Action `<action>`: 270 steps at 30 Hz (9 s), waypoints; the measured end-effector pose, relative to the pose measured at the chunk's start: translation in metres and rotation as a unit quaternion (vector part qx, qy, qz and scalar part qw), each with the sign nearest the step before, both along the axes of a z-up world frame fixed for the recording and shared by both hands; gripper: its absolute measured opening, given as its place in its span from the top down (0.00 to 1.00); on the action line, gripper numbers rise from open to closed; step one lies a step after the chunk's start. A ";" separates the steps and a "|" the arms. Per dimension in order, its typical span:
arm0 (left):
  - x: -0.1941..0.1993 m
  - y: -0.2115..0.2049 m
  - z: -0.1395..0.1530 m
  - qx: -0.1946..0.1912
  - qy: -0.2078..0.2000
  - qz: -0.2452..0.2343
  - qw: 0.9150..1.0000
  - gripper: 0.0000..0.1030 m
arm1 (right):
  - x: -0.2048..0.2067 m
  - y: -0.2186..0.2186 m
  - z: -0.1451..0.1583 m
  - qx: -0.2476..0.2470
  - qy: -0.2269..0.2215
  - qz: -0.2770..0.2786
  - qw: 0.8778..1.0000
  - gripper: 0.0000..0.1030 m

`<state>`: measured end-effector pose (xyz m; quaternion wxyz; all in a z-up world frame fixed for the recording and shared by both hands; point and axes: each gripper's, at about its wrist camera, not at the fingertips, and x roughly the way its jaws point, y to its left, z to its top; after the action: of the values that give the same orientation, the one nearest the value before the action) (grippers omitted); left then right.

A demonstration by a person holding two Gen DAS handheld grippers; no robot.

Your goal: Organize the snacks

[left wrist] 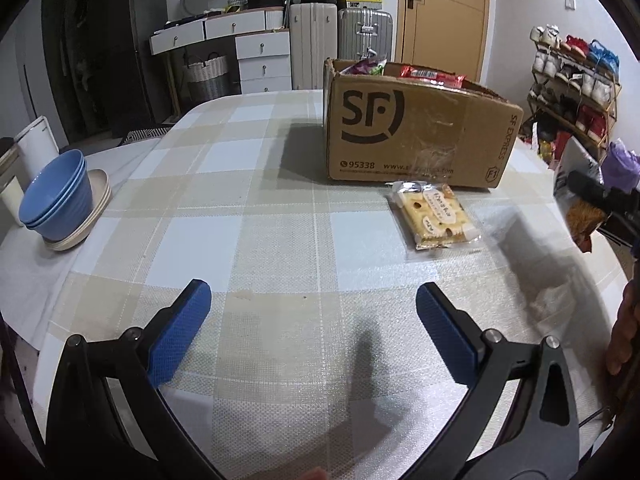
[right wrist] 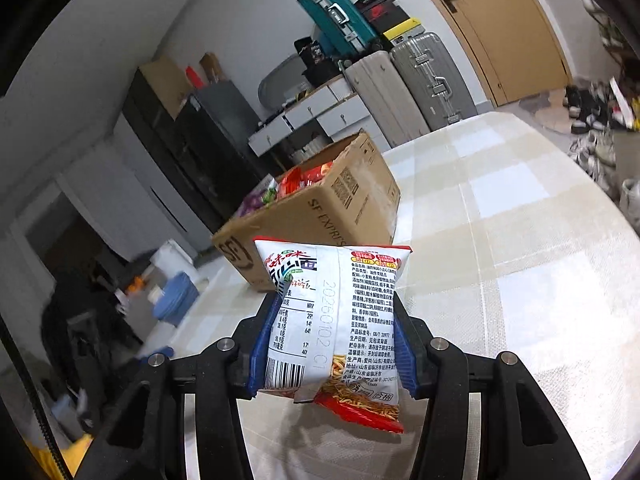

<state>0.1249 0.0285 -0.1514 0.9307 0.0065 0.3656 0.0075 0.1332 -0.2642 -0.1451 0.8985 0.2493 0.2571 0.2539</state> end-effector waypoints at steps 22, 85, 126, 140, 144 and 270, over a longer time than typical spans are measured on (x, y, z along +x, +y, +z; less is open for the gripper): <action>0.128 -0.098 -0.012 -0.017 0.117 -0.078 0.990 0.03 | 0.000 -0.015 -0.003 0.065 -0.007 0.007 0.998 0.50; -0.089 0.013 0.110 -0.131 -0.014 -0.104 0.986 0.46 | -0.085 0.065 0.057 0.035 -0.008 0.057 0.998 0.50; 0.200 -0.018 0.199 -0.099 -0.016 -0.163 0.982 0.46 | 0.177 0.094 0.172 -0.054 0.000 0.072 0.996 0.50; 0.228 -0.038 0.159 -0.086 0.014 -0.200 0.976 0.46 | 0.207 0.107 0.136 -0.130 0.032 0.060 0.989 0.50; 0.226 -0.040 0.150 -0.091 0.016 -0.204 0.975 0.46 | 0.212 0.107 0.130 -0.136 0.036 0.059 0.988 0.50; -0.010 0.027 0.076 -0.030 -0.151 -0.013 0.988 0.01 | -0.029 0.029 0.036 -0.220 -0.165 -0.131 0.952 0.00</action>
<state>0.1145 0.0556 -0.0753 0.9751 -0.0174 0.2206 -0.0149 0.1040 -0.2347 -0.1090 0.9864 0.0314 0.1194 0.1084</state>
